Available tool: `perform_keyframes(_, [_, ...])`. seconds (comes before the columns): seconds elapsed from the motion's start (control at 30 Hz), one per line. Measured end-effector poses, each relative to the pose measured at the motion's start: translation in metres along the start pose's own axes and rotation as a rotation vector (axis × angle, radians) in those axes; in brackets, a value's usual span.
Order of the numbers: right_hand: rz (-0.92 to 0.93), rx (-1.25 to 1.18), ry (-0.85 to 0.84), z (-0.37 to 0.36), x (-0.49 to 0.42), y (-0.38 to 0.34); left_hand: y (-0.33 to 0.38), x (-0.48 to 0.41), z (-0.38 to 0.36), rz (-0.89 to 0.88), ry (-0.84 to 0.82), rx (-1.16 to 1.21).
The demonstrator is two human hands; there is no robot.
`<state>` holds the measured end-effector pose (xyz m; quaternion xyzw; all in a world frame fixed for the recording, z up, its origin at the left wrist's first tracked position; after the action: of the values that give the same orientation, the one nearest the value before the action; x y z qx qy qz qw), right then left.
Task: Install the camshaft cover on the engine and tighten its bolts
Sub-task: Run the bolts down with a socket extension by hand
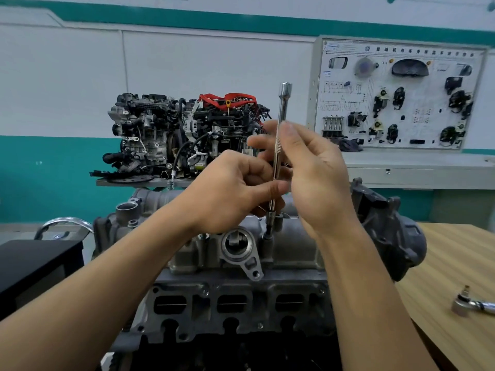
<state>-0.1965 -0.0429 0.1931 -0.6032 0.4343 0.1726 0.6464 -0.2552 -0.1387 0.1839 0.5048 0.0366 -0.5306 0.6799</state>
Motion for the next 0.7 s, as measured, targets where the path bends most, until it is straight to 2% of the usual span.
perform_keyframes(0.07, [-0.023, -0.05, -0.05, 0.0, -0.001, 0.001, 0.001, 0.0, -0.002, 0.013, -0.056, 0.007])
perform_keyframes(0.17, [0.027, -0.037, -0.007, 0.002, 0.001, -0.001, 0.006, 0.002, -0.004, 0.019, -0.106, 0.04])
perform_keyframes(0.33, [0.273, 0.261, 0.2, 0.004, 0.006, -0.008, 0.005, 0.004, -0.005, 0.046, -0.088, 0.011])
perform_keyframes(0.47, [0.351, 0.431, 0.323, 0.005, 0.01, -0.011, 0.001, 0.002, -0.002, 0.046, -0.007, -0.042])
perform_keyframes(0.6, [0.257, 0.356, 0.276, 0.008, 0.004, -0.007, 0.001, 0.0, -0.003, 0.042, -0.009, -0.079])
perform_keyframes(0.7, [0.261, 0.263, 0.237, 0.007, -0.001, -0.015, 0.008, 0.0, -0.003, -0.018, 0.023, -0.036])
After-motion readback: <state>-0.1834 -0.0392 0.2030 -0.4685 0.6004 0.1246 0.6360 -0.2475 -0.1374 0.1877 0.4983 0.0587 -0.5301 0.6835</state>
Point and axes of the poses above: each hand's wrist, its own x-axis away from the middle knuckle, its own z-axis out of the back of the hand, y = z × x, the point moved 6 cm from there along -x, towards the middle knuckle, and after that the axes turned 1 degree about z, right-handed, at the moved point
